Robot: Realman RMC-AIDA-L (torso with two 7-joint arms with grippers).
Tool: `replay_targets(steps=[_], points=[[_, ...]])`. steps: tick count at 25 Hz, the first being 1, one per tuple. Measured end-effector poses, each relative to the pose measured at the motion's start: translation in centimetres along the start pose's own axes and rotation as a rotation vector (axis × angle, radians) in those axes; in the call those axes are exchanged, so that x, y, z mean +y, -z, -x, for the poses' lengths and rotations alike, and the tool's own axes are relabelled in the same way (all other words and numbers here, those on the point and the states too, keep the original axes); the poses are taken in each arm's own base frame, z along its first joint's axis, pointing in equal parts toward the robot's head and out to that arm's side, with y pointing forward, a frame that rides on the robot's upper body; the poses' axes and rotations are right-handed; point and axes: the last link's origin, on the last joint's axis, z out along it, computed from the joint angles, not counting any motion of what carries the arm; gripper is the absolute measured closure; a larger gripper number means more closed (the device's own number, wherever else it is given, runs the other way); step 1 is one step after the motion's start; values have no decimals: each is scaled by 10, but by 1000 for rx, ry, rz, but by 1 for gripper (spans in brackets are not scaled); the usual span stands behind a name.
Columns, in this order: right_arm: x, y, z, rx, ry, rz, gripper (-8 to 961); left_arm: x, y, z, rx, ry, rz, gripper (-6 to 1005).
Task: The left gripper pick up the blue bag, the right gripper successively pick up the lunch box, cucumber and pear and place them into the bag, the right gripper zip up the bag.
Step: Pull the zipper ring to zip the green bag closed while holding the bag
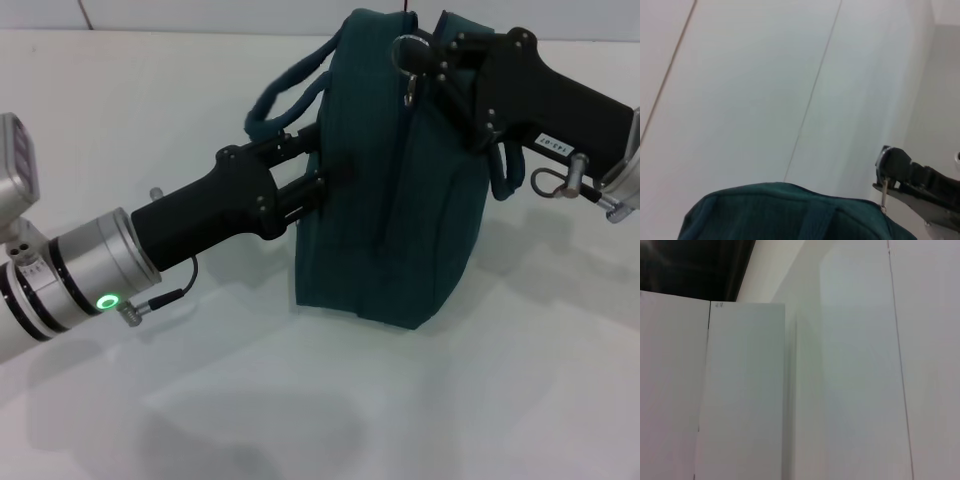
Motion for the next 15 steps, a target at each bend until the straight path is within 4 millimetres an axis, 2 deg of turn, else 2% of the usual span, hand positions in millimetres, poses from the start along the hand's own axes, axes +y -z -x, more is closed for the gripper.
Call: replay_targets(steps=[5, 15], points=[[0, 0, 0, 0, -1, 1, 937, 0, -1, 2, -17, -16, 2, 462], [2, 1, -2, 3, -12, 4, 936, 0, -6, 4, -38, -20, 16, 866]])
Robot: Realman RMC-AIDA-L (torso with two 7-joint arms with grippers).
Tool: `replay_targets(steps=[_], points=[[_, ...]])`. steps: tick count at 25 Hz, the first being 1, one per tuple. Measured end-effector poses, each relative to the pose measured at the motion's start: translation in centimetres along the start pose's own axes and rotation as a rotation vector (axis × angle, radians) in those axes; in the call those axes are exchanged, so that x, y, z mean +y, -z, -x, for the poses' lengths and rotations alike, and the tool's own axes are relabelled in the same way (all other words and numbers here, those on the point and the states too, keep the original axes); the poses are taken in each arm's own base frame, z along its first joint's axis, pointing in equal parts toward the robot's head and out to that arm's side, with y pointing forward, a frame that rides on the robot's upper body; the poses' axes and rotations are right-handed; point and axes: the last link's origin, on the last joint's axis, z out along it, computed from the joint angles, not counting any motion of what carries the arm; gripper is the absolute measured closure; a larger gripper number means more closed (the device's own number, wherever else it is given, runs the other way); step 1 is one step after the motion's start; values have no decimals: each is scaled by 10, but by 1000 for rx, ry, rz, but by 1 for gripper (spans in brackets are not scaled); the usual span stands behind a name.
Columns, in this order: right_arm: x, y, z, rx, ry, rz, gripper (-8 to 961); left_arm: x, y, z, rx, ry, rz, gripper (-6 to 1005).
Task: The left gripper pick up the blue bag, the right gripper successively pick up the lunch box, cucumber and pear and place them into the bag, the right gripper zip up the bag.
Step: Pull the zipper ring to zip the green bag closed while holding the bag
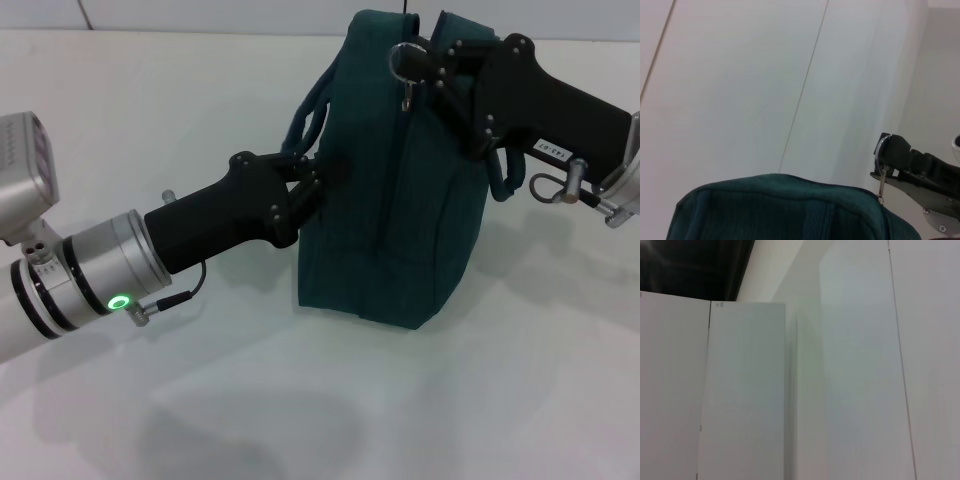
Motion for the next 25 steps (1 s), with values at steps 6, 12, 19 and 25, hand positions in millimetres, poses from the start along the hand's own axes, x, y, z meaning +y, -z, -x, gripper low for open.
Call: replay_targets(steps=[6, 12, 19, 25], points=[[1, -1, 0, -6, -5, -1, 936, 0, 0, 0, -4, -2, 3, 941], [0, 0, 1, -14, -7, -13, 936, 0, 0, 0, -22, -2, 19, 941], [-5, 3, 4, -34, -12, -46, 936, 7, -1, 3, -55, -3, 76, 941], [-12, 6, 5, -33, -46, -83, 936, 18, 1, 4, -79, 3, 160, 942]])
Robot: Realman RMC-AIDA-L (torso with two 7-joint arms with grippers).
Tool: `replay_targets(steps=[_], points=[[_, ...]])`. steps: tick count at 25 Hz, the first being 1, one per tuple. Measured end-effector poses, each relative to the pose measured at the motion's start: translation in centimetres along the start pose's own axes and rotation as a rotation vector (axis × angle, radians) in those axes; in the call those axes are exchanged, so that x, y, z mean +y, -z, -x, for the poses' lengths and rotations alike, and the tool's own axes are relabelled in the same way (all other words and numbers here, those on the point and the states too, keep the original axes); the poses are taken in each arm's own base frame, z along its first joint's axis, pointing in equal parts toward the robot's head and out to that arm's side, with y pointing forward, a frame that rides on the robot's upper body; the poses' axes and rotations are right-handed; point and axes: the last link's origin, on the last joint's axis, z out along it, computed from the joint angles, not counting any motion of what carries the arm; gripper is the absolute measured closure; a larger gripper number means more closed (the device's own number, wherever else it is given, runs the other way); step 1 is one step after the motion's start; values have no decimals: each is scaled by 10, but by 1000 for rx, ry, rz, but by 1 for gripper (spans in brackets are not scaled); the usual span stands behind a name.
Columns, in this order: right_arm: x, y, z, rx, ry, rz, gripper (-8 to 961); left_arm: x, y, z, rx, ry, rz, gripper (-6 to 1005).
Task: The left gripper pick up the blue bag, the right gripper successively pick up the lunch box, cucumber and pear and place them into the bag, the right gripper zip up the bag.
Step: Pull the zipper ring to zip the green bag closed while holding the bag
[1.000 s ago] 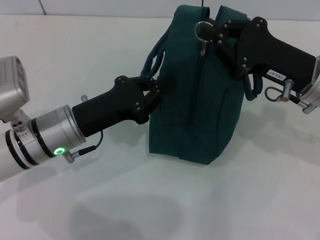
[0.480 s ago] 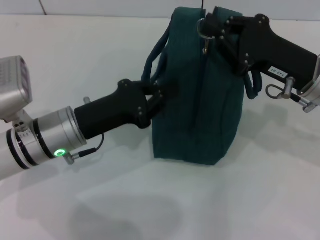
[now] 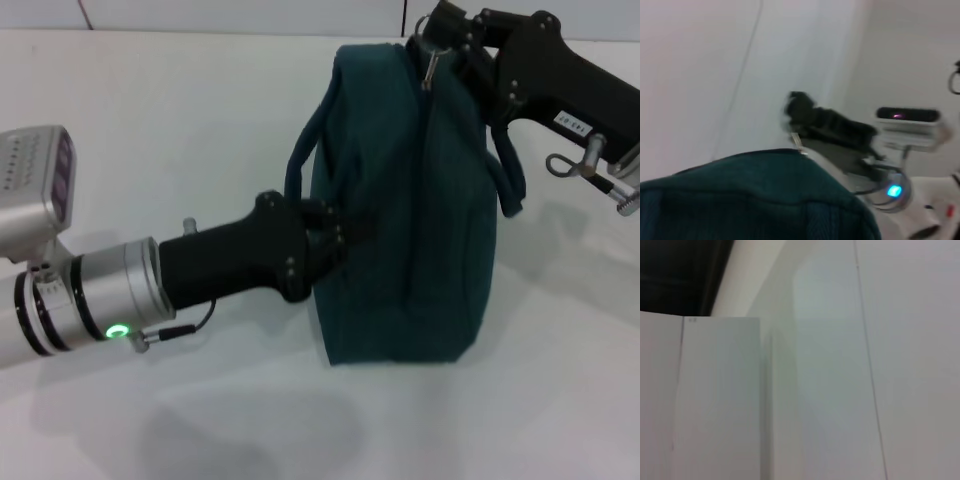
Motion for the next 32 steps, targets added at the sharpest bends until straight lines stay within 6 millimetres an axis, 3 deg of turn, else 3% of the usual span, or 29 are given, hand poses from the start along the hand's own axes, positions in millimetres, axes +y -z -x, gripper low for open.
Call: replay_targets(steps=[5, 18, 25, 32], points=[[-5, 1, -2, 17, -21, -32, 936, 9, 2, 1, -21, 15, 68, 942], [-20, 7, -17, 106, -89, -147, 936, 32, 40, 0, -1, 30, 152, 942], [-20, 16, -19, 96, -122, -182, 936, 23, 43, 4, 12, 39, 50, 943], [-9, 48, -13, -12, -158, -219, 936, 8, 47, 7, 41, 57, -107, 943]])
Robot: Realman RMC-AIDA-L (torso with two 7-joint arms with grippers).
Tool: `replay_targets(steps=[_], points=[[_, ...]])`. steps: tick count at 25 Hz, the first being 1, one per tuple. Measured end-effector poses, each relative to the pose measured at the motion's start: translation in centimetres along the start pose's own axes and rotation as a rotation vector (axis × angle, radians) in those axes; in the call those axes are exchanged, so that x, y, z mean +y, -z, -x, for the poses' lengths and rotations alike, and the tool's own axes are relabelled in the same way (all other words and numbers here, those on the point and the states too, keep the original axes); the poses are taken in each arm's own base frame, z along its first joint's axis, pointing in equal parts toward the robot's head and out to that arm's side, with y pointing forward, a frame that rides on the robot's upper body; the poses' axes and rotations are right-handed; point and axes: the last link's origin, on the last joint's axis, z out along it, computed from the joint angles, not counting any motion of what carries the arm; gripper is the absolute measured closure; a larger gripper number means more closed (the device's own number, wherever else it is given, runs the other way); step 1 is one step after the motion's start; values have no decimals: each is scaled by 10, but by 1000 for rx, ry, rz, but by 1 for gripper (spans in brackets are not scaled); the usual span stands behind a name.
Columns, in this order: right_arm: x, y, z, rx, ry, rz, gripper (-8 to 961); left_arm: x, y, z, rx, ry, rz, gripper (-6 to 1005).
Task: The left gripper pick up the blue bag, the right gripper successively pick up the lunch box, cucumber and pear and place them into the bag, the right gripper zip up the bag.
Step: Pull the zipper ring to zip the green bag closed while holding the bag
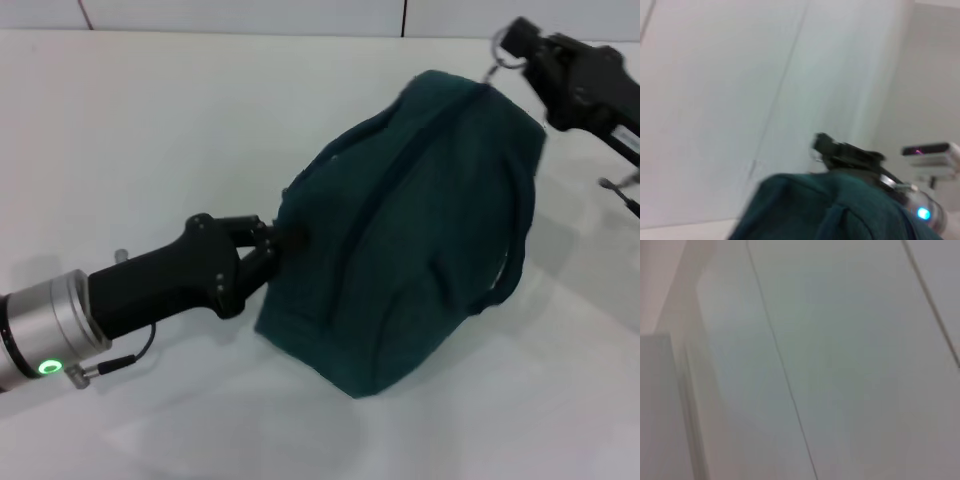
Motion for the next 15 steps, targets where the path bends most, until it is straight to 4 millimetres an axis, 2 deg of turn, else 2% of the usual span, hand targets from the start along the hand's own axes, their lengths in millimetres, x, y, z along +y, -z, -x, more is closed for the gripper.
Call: replay_targets(steps=[4, 9, 13, 15], points=[[4, 14, 0, -30, -32, -2, 936, -6, 3, -4, 46, -14, -65, 943], [5, 18, -3, -26, -48, -12, 936, -11, 5, -9, 99, -52, -118, 741], [5, 18, -3, -26, -48, -11, 936, -12, 8, -20, 147, -54, -110, 645], [4, 18, -3, -25, -47, -12, 936, -14, 8, -31, 139, -46, -79, 596]])
